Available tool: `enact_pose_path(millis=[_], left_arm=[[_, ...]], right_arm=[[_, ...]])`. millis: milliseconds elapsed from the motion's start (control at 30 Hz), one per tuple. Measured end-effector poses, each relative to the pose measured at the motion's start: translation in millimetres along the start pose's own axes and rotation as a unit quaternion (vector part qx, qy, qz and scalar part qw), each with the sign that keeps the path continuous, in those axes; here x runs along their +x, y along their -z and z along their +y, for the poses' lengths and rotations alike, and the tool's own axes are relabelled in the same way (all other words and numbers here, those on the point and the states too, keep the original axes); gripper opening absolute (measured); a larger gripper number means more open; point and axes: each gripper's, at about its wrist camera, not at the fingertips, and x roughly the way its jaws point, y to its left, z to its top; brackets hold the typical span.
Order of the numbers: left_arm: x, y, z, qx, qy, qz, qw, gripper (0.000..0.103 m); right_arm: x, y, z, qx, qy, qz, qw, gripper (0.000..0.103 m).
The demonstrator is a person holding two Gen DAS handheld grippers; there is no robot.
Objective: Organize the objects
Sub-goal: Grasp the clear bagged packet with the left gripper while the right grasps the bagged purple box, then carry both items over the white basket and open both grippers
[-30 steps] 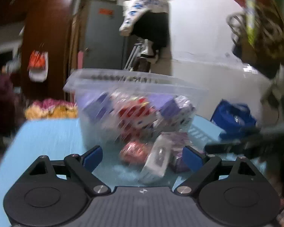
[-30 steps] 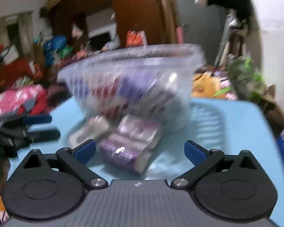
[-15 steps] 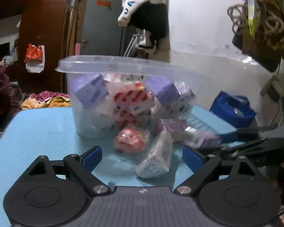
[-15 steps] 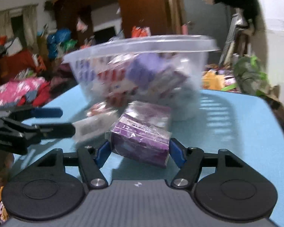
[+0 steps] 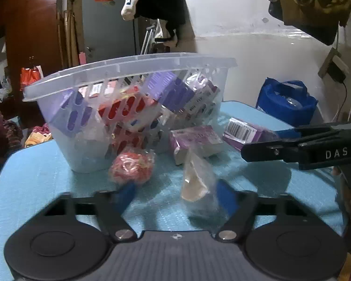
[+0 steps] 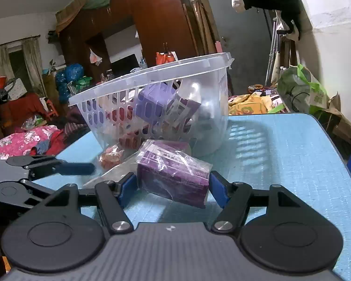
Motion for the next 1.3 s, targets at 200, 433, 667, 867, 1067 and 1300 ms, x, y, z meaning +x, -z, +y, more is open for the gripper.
enact_pose_path(millis=[200,433,667,867,1067,1300], left_arm=[[-7.9,3.9,10.3,-0.022,0.025,-0.026,0.9991,0.038],[-30.2,14.8,15.0,-0.028,0.045,-0.101,0.9935,0.034],[-34.9,15.8,19.7,-0.041,0.053,-0.121,0.9904,0.034],[-36.0,16.1,17.5,-0.043,0.051,-0.136,0.9885,0.034],[-43.6,20.2,15.7,-0.036,0.046,-0.163,0.9849,0.034],[-73.9,18.8,34.5,-0.066,0.076,-0.24,0.9656,0.034]], right_arm=[[-2.6,1.2,0.3,-0.002,0.0,-0.005,1.0,0.069],[-6.6,2.8,0.9,-0.008,-0.002,-0.016,1.0,0.069],[-9.2,4.0,2.9,-0.017,-0.003,-0.026,1.0,0.069],[-9.6,4.3,3.3,-0.018,-0.003,-0.029,0.999,0.069],[-14.5,6.7,6.9,-0.031,-0.003,-0.048,0.998,0.069],[-52.3,6.7,28.1,-0.05,-0.013,-0.135,0.99,0.069]])
